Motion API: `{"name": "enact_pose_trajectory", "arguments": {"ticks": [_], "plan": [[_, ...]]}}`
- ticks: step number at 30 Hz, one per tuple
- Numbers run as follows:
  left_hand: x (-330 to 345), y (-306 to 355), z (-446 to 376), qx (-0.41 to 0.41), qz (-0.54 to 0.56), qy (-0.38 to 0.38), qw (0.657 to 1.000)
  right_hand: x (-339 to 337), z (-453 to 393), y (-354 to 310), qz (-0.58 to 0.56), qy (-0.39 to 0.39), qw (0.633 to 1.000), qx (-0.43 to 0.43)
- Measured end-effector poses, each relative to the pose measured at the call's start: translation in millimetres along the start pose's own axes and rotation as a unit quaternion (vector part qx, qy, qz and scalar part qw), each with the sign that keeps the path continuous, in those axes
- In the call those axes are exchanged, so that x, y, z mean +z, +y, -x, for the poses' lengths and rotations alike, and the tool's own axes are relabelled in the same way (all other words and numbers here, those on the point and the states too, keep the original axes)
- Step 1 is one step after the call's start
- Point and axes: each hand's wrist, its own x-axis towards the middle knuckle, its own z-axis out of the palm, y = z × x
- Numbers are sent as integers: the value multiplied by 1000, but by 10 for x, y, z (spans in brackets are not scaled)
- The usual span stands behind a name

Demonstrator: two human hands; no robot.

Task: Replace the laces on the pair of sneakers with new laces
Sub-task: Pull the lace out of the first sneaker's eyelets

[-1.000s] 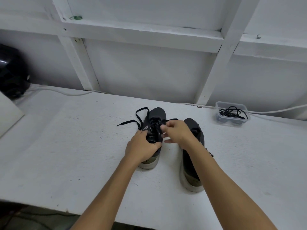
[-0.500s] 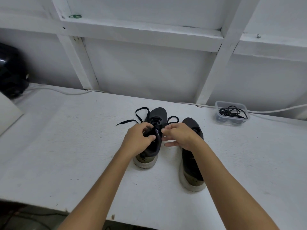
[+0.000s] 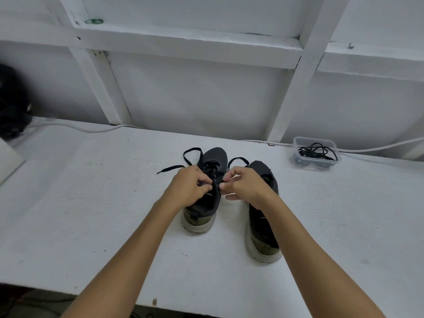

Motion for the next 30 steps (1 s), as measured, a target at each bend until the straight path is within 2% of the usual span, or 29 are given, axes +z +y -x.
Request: {"name": "enact_pose_trajectory", "arguments": {"ticks": [8, 14, 24, 30], "plan": [[20, -83, 46, 16, 54, 0, 998, 71, -47, 39, 107, 1, 993, -46], [95, -64, 62, -6, 123, 73, 990, 82, -72, 53, 97, 3, 994, -44], [180, -52, -25, -14, 90, 14, 996, 163, -88, 124, 61, 40, 997, -25], [215, -85, 40, -11, 122, 43, 992, 163, -126, -6, 141, 31, 989, -26]]}}
